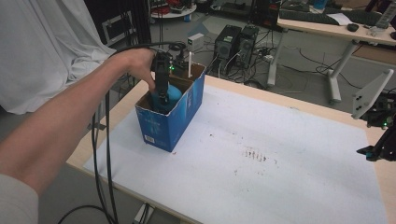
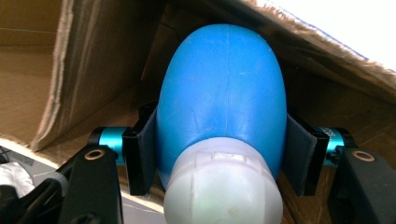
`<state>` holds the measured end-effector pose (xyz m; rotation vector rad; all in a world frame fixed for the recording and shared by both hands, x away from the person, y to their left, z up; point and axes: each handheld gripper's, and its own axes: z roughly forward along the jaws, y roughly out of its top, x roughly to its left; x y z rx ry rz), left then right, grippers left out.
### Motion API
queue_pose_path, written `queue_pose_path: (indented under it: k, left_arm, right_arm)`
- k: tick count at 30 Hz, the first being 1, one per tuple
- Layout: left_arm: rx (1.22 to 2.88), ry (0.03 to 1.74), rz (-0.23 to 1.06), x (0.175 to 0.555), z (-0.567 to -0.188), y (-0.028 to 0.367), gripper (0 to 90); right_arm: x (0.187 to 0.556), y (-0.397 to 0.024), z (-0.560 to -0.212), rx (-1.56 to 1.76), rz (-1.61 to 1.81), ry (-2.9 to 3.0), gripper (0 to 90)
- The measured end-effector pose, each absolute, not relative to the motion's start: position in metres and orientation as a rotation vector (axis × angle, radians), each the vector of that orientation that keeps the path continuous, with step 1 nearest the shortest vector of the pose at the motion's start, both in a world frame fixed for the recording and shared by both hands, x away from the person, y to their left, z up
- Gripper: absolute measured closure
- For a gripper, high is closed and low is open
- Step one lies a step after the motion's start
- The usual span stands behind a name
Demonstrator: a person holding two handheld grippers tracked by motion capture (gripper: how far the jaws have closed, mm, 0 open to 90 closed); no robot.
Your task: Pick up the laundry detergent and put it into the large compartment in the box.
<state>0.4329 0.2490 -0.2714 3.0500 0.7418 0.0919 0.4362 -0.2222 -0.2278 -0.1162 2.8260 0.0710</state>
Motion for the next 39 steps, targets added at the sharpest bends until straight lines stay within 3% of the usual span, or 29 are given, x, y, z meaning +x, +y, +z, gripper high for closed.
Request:
queue_pose_path:
  k: [30, 39]
  left_arm:
    - [3.019, 0.766, 0.081, 0.4351, -0.2728, 0.2495, 37.1]
    - [2.988, 0.788, 0.082, 0.4348, -0.2680, 0.2527, 28.6]
  right_arm:
    - [0.4354, -0.2212, -0.2280, -0.113, 0.075, 2.835, 12.4]
    - [0.4353, -0.2224, -0.2279, -0.108, 0.072, 2.837, 12.4]
